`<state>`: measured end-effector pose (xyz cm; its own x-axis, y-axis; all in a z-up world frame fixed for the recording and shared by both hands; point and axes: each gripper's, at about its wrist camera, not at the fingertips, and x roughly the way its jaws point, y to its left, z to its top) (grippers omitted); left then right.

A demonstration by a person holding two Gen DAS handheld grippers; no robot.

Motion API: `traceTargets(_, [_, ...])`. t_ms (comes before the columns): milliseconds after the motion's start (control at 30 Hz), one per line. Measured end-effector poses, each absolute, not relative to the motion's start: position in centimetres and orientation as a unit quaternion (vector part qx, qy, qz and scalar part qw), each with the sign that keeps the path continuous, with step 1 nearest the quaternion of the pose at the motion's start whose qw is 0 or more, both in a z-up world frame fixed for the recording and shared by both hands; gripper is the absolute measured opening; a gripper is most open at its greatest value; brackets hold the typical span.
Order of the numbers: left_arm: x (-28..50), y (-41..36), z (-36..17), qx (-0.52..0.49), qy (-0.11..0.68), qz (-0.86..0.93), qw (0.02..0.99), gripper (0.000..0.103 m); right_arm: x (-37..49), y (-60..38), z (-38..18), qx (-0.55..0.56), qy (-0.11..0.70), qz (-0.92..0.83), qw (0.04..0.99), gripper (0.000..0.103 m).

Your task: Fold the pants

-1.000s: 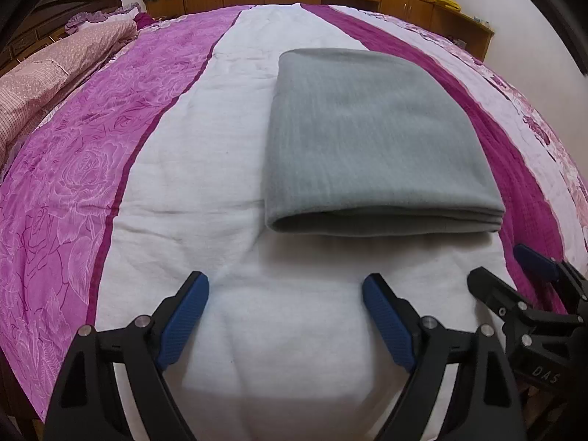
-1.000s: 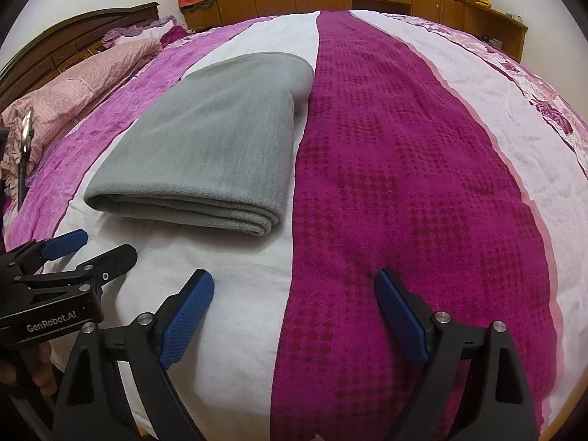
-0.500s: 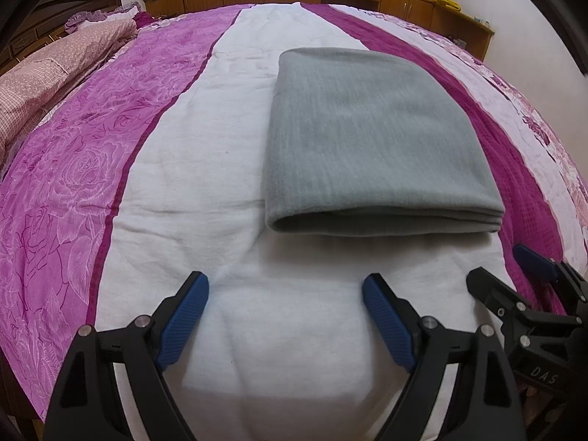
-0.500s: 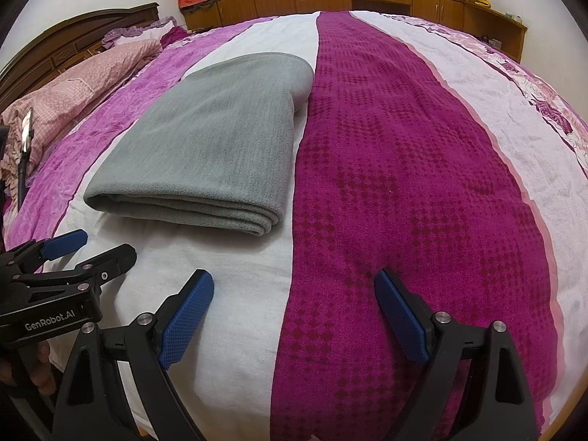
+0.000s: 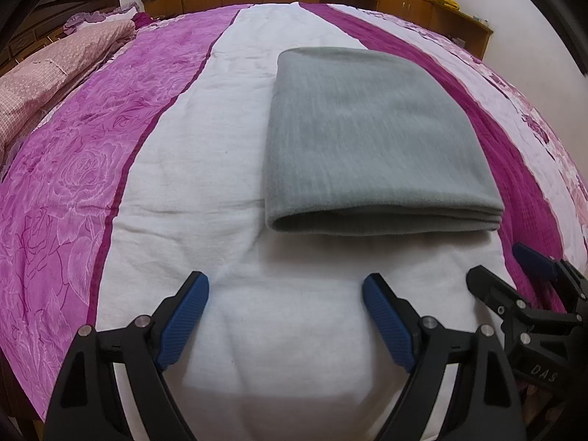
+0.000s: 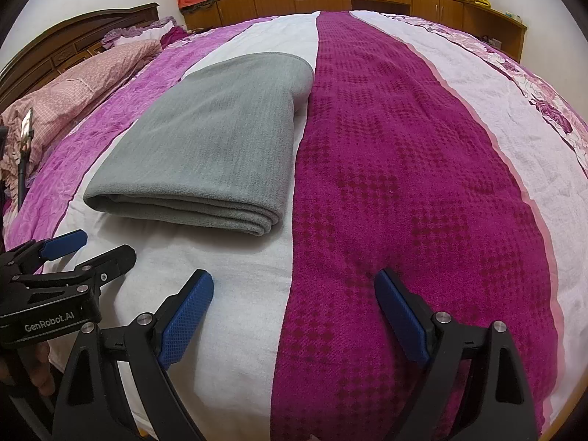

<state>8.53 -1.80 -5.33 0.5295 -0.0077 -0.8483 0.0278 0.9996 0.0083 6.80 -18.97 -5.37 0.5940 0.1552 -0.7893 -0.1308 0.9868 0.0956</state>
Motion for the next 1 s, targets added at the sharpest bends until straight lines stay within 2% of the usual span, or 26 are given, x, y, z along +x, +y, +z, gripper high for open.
traceTargets(1000, [8.22,-2.04,-5.3,0.013,0.486,-0.011,0.874,0.089,6.76,-18.95,-5.39,0.014,0.443,0.08,0.893,0.086])
